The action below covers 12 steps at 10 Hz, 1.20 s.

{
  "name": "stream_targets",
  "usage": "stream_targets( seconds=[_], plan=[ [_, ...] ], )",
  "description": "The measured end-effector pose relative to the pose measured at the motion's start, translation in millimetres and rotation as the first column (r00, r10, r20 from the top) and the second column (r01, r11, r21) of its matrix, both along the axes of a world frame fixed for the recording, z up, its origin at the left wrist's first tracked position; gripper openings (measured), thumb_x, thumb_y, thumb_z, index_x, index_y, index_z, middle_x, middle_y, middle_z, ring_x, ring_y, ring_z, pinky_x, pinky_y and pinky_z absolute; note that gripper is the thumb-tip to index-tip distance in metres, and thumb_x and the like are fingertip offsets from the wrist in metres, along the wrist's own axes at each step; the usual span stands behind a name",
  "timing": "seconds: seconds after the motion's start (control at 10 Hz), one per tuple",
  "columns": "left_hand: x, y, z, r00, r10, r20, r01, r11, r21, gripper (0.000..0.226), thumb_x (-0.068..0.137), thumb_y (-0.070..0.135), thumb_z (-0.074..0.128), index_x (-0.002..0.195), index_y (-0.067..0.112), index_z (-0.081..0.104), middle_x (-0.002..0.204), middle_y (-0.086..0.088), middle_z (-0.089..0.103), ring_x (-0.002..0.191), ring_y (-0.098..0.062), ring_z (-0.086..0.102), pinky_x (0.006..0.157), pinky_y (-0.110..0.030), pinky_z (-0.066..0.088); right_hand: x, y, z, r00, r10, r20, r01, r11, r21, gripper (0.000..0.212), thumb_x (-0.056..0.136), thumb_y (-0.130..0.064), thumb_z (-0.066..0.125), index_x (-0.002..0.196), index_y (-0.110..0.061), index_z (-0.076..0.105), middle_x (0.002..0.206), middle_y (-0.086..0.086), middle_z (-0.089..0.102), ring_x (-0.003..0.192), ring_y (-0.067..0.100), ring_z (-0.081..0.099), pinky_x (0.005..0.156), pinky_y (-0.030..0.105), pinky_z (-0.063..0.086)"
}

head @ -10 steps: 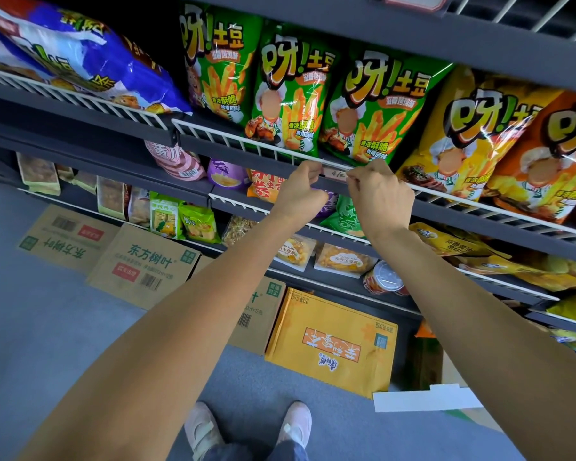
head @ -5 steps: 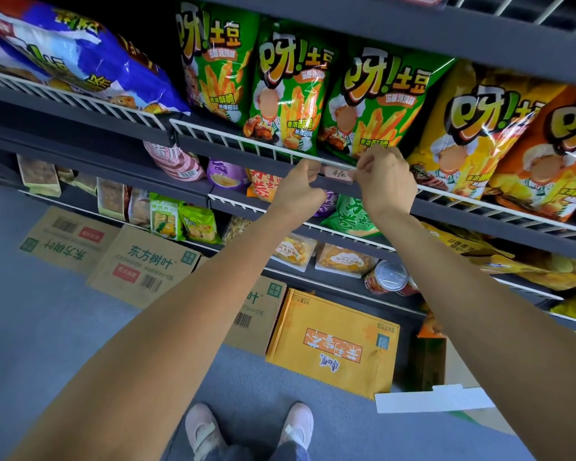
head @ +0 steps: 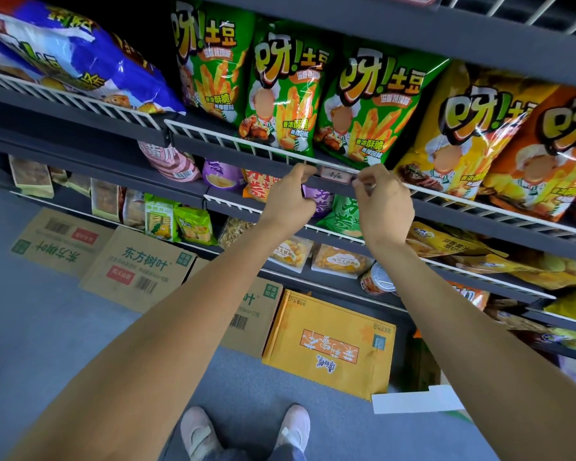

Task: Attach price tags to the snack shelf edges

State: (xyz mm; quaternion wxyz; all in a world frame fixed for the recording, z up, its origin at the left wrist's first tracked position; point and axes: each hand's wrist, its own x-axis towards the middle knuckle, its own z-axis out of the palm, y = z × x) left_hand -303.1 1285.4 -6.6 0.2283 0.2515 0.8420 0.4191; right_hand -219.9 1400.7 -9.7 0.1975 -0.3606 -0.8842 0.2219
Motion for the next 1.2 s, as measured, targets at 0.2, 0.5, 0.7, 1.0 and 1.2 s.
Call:
stream_targets(
  seconds=[0.2, 0.5, 0.7, 1.0, 1.2],
  plan=[
    [-2.3, 3.8, -0.9, 0.998, 0.002, 0.070, -0.003, 1.000, 0.012, 0.056, 0.082, -0.005, 0.049, 0.135, 0.013, 0.040, 0.141, -0.005, 0.046, 0.133, -0.015, 0.040, 0.105, -0.023, 0.030, -2.1, -7.1, -4.5, 0.999, -0.030, -0.031, 0.021, 0.962, -0.273, 0.026, 0.092, -0.019, 0.055, 0.116, -0.011, 0.062, 0.108, 0.008, 0.068, 0.099, 0.025, 0.063, 0.082, 0.036, 0.052],
    [-4.4, 7.3, -0.6, 0.988, 0.014, 0.155, -0.021, 0.999, 0.048, 0.056, 0.082, -0.004, 0.047, 0.134, 0.014, 0.039, 0.140, -0.005, 0.046, 0.132, -0.015, 0.041, 0.107, -0.026, 0.031, -7.5, -12.9, -5.3, 0.985, -0.124, -0.124, 0.050, 0.875, -0.481, 0.024, 0.091, -0.015, 0.057, 0.115, -0.012, 0.057, 0.114, 0.000, 0.065, 0.088, 0.006, 0.056, 0.078, 0.019, 0.043],
    [-1.6, 10.6, -4.3, 0.980, 0.021, 0.197, -0.039, 0.996, 0.086, 0.060, 0.081, -0.008, 0.049, 0.135, 0.011, 0.035, 0.144, -0.008, 0.042, 0.135, -0.017, 0.038, 0.110, -0.030, 0.033, -6.0, -13.7, -6.3, 0.979, -0.138, -0.148, 0.047, 0.866, -0.498, 0.026, 0.091, -0.013, 0.056, 0.117, -0.012, 0.053, 0.118, -0.001, 0.063, 0.087, 0.006, 0.054, 0.078, 0.021, 0.044],
    [-0.8, 15.2, 2.8, 0.998, 0.047, 0.039, -0.046, 0.999, -0.023, 0.056, 0.086, -0.005, 0.045, 0.140, 0.006, 0.036, 0.142, -0.011, 0.046, 0.131, -0.022, 0.044, 0.109, -0.029, 0.034, -7.7, -13.4, 1.9, 0.991, -0.102, -0.090, 0.043, 0.863, -0.504, 0.030, 0.093, -0.014, 0.053, 0.122, -0.009, 0.055, 0.121, 0.005, 0.063, 0.103, 0.021, 0.061, 0.089, 0.036, 0.050],
    [8.5, 9.5, 15.7, 0.995, 0.072, -0.064, -0.074, 0.997, -0.027, 0.037, 0.092, 0.006, 0.047, 0.128, 0.005, 0.051, 0.129, -0.009, 0.058, 0.118, -0.021, 0.055, 0.098, -0.025, 0.040, 1.8, -16.4, 16.2, 0.996, -0.040, -0.075, -0.007, 0.842, -0.540, 0.032, 0.093, -0.011, 0.051, 0.124, -0.007, 0.057, 0.120, 0.011, 0.063, 0.110, 0.024, 0.059, 0.094, 0.040, 0.050]
  ],
)
